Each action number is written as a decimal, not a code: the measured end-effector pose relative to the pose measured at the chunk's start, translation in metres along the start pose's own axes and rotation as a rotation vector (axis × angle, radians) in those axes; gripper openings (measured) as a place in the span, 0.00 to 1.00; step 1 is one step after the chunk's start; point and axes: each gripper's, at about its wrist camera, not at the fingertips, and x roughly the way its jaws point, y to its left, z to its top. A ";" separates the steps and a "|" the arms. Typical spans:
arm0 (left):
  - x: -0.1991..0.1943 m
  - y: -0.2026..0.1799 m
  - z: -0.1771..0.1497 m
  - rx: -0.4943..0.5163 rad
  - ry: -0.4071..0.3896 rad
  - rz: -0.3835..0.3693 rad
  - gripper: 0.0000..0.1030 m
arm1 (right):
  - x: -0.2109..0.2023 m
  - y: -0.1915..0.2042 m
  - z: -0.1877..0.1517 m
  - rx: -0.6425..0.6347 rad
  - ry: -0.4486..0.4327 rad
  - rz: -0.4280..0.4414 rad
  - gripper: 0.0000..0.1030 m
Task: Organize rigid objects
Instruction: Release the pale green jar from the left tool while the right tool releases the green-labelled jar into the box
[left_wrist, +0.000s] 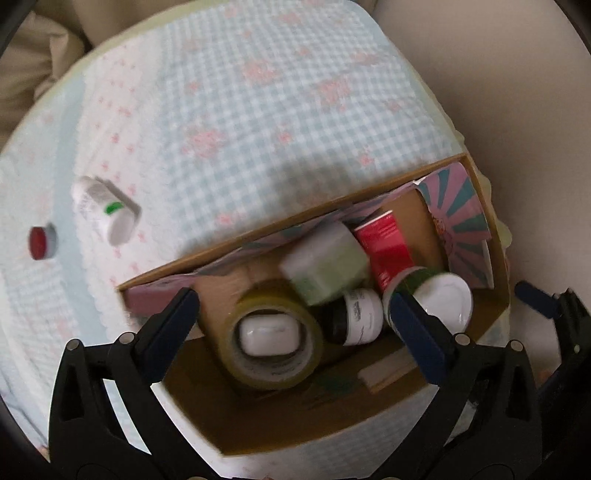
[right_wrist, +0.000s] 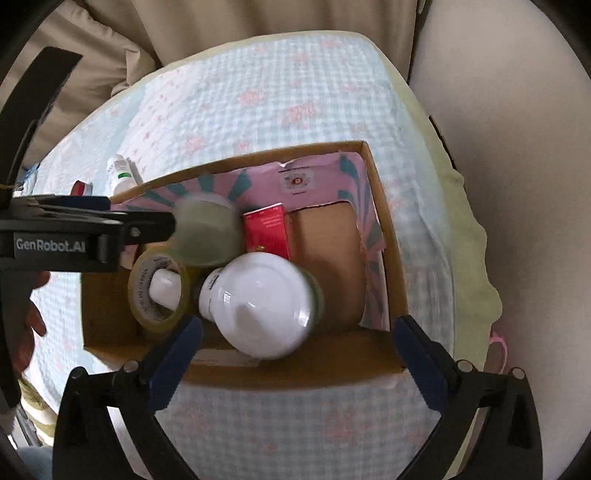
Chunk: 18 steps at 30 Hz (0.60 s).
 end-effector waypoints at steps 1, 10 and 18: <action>-0.004 0.003 -0.003 -0.001 -0.002 0.002 1.00 | -0.002 -0.001 -0.001 0.004 -0.003 -0.001 1.00; -0.031 0.027 -0.029 -0.075 -0.024 -0.008 1.00 | -0.022 0.004 -0.008 0.032 -0.010 -0.022 1.00; -0.075 0.043 -0.056 -0.110 -0.101 -0.003 1.00 | -0.057 0.016 -0.014 0.032 -0.070 -0.030 1.00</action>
